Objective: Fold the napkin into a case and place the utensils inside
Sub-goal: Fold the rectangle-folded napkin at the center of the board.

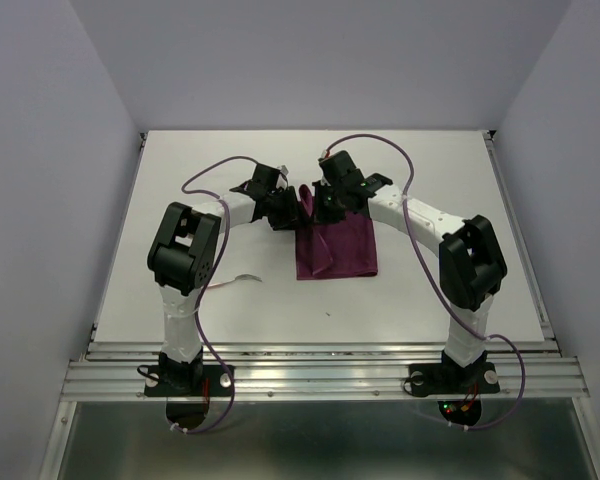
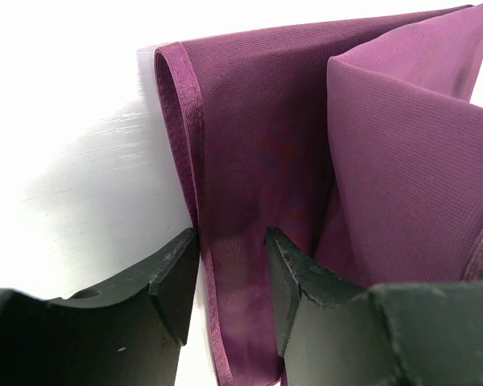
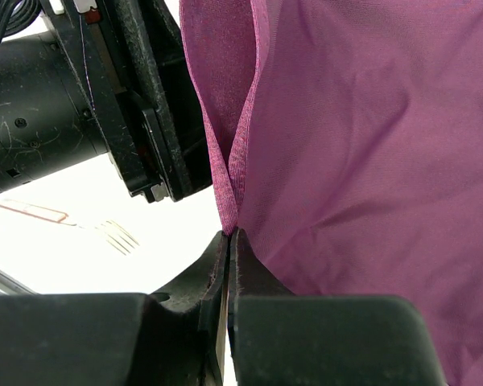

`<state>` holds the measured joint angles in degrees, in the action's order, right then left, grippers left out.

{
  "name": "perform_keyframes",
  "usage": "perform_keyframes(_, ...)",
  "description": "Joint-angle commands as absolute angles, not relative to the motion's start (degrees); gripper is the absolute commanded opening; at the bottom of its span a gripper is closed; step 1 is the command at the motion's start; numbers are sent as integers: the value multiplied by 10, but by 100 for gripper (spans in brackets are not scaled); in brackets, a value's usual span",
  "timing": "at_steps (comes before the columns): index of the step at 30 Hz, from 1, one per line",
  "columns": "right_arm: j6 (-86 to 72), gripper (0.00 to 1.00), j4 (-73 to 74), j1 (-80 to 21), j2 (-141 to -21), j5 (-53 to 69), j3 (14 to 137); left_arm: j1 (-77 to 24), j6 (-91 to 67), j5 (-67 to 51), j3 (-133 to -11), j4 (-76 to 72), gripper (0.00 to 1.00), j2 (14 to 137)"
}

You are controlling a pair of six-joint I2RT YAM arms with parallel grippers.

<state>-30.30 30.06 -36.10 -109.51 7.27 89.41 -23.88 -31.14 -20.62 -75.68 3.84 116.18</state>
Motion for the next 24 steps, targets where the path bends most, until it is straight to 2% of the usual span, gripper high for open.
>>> perform_keyframes(1, -313, 1, 296, -364, -1081, 58, 895, -237, -302, -189, -757, 63, 50, 1169)
perform_keyframes(19, -311, 1, 292, -364, -1116, 69, 916, -223, -283, -162, -733, 136, 50, 1047)
perform_keyframes(22, -310, 3, 291, -364, -1121, 70, 921, -214, -285, -159, -727, 144, 50, 1021)
perform_keyframes(24, -310, 13, 287, -364, -1126, 75, 925, -203, -289, -156, -722, 149, 50, 1006)
